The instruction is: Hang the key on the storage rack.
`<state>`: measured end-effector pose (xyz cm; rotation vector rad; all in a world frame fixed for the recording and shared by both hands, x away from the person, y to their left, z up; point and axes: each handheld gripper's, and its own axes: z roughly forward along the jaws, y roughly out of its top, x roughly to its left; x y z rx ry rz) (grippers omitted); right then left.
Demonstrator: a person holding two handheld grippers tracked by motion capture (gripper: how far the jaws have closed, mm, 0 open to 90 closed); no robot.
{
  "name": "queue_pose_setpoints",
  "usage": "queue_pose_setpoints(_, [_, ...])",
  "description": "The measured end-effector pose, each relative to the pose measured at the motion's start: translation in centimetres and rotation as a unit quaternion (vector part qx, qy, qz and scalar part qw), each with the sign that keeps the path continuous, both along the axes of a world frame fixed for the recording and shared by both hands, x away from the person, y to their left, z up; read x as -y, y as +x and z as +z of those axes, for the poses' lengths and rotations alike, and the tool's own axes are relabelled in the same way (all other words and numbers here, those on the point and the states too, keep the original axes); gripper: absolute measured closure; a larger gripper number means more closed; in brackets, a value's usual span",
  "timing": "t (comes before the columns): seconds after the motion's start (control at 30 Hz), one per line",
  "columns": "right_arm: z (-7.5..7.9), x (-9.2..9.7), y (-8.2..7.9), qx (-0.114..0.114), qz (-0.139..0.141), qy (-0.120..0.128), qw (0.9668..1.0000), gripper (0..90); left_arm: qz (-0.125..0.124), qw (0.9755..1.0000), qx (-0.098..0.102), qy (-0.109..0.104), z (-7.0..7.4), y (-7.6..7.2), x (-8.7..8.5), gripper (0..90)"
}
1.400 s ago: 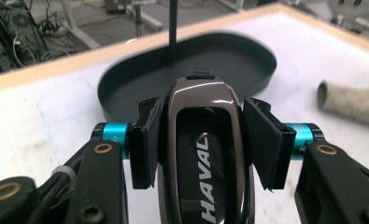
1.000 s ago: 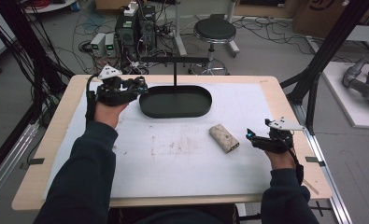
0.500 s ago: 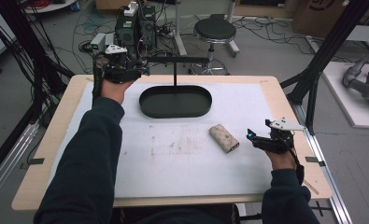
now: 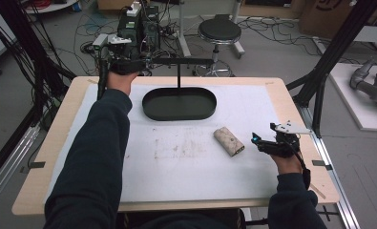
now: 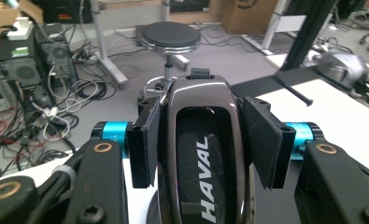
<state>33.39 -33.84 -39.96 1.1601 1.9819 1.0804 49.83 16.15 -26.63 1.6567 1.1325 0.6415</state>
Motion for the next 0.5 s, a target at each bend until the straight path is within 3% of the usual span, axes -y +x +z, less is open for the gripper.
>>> queue_pose_setpoints(0.2, [0.0, 0.1, 0.0, 0.0, -0.001, 0.0, 1.0, 19.0, 0.027, 0.9995, -0.017, 0.0, -1.5, 0.1, -0.8, 48.5])
queue_pose_setpoints(0.27, [0.0, 0.2, -0.1, 0.0, -0.001, -0.002, 1.0, 19.0, 0.046, 0.9984, -0.033, -0.007, -3.1, -0.2, -1.7, 48.5])
queue_pose_setpoints(0.3, [0.0, 0.2, -0.1, 0.0, -0.001, -0.002, 1.0, 19.0, 0.046, 0.9984, -0.033, -0.007, -3.1, -0.2, -1.7, 48.5])
queue_pose_setpoints(0.33, [0.0, 0.1, -0.2, 0.0, -0.002, -0.002, 1.0, 19.0, 0.049, 0.998, -0.041, -0.005, -4.2, -0.3, -2.1, 48.5])
queue_pose_setpoints(0.37, [0.0, 0.1, -0.3, 0.0, -0.001, -0.003, 1.0, 19.0, 0.049, 0.998, -0.041, -0.005, -4.2, -0.3, -2.1, 48.5])
queue_pose_setpoints(0.5, [0.0, 0.0, -0.3, -0.001, 0.002, -0.005, 1.0, 19.0, 0.047, 0.9978, -0.046, 0.007, -6.5, -0.7, -1.9, 48.5])
